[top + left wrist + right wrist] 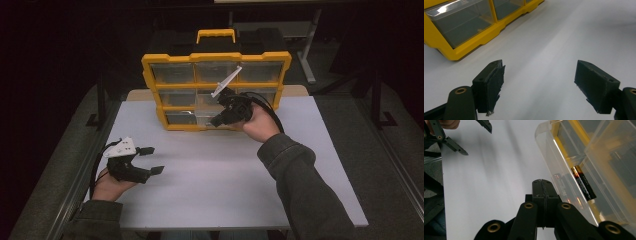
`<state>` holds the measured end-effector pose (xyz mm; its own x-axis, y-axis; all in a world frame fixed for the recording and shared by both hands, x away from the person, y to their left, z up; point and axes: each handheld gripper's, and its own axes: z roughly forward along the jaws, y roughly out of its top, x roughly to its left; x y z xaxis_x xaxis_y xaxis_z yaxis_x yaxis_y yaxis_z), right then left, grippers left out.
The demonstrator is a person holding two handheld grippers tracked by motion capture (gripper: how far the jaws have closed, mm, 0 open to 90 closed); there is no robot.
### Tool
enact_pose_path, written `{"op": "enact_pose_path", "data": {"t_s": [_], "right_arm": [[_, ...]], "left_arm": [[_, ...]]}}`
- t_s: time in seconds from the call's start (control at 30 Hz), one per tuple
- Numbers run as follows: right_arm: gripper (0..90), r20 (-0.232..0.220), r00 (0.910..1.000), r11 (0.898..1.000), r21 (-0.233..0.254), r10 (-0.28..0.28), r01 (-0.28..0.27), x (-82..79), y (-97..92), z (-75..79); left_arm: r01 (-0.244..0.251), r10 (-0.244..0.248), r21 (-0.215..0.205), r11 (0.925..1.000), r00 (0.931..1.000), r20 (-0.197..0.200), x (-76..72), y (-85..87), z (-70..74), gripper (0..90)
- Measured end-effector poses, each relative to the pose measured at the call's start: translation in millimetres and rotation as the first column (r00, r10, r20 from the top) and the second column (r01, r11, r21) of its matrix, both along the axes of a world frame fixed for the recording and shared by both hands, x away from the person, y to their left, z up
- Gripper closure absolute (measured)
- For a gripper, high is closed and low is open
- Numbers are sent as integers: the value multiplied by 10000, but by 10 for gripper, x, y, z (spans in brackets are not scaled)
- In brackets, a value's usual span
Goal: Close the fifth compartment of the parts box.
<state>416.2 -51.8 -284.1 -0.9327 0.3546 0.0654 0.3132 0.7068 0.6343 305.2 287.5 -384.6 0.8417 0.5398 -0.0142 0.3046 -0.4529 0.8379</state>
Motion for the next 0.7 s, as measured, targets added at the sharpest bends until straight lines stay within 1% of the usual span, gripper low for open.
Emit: {"op": "enact_pose_path", "data": {"t_s": [0.07, 0.27, 0.4, 0.47, 0.53, 0.57, 0.7], "right_arm": [[890, 26, 10000, 10000, -29, 7, -7, 3, 4, -5], [890, 18, 10000, 10000, -36, -3, 3, 6, 11, -10], [890, 37, 9999, 9999, -22, -120, 120, 11, -3, -11], [890, 92, 9997, 9997, -86, -215, 216, 4, -8, -8], [890, 102, 9996, 9997, -93, -246, 247, 5, -11, -7], [891, 165, 9996, 9997, -87, -243, 245, 13, -13, -8], [891, 138, 9994, 9995, -66, -309, 310, 28, -21, -8]], "left_arm": [[32, -32, 86, 10000, 10000, 38, 5, 10, 7, 232], [51, -51, -73, 10000, 10000, 65, 11, -1, 3, 233], [81, -82, 26, 10000, 10000, 21, 17, -7, -1, 233], [143, -143, 83, 9999, 9999, 62, 17, -9, 2, 233], [118, -118, 6, 9999, 9999, 92, 12, -19, -3, 233], [103, -103, 35, 9999, 9999, 66, 8, -18, 0, 233], [106, -107, 66, 9999, 9999, 101, 9, -8, 11, 233]]}}
